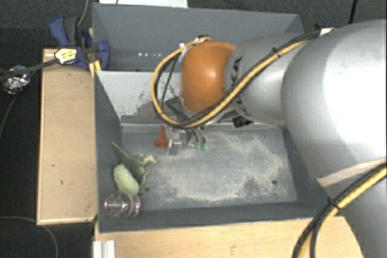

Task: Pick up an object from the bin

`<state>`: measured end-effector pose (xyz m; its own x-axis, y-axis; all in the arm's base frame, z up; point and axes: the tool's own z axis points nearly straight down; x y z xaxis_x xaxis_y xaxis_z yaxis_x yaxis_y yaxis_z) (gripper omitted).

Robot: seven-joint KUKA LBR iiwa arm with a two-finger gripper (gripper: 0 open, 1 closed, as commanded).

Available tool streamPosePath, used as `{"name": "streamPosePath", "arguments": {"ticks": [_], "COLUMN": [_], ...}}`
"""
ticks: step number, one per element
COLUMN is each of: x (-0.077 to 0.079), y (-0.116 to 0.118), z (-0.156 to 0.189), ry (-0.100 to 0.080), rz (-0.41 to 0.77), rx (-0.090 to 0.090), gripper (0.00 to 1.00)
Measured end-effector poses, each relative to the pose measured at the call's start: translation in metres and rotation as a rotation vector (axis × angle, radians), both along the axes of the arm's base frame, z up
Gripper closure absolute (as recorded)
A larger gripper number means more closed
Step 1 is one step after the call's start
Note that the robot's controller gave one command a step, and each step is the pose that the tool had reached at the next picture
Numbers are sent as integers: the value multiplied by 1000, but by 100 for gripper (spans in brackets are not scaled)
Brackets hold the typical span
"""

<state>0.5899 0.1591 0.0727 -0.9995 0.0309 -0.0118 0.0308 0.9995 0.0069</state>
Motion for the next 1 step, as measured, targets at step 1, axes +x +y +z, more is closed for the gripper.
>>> {"name": "streamPosePath", "arguments": {"ticks": [1], "x": [-5], "y": [-1], "z": [41], "ry": [4], "rz": [-2], "rx": [0], "gripper": [100]}}
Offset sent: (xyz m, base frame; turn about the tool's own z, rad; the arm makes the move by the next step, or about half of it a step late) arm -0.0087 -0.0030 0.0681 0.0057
